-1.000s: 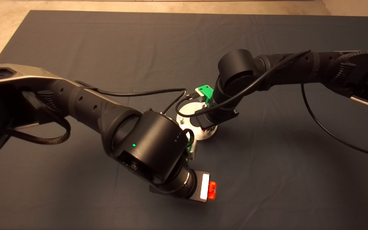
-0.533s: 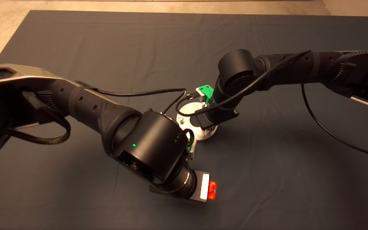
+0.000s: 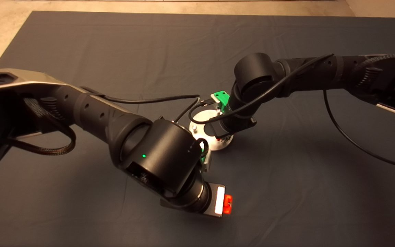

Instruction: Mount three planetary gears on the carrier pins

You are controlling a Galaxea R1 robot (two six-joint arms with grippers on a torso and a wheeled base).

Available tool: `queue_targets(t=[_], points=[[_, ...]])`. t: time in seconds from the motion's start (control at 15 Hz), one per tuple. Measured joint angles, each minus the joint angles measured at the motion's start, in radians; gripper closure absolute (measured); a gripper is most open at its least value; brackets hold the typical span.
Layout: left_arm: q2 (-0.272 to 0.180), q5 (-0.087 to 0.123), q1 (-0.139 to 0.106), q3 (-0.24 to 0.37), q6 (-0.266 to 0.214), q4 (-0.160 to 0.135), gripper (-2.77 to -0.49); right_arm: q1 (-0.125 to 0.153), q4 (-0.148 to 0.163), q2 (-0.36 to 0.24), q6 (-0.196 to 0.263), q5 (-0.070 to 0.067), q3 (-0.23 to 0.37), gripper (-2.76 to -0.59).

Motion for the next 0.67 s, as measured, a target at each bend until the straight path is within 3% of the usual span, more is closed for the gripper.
queue_targets(t=[0.67], points=[[0.000,0.000,0.004,0.000,0.000,0.000,-2.75,-0.003,0.009,0.005,0.031,0.000,0.009,-1.05]])
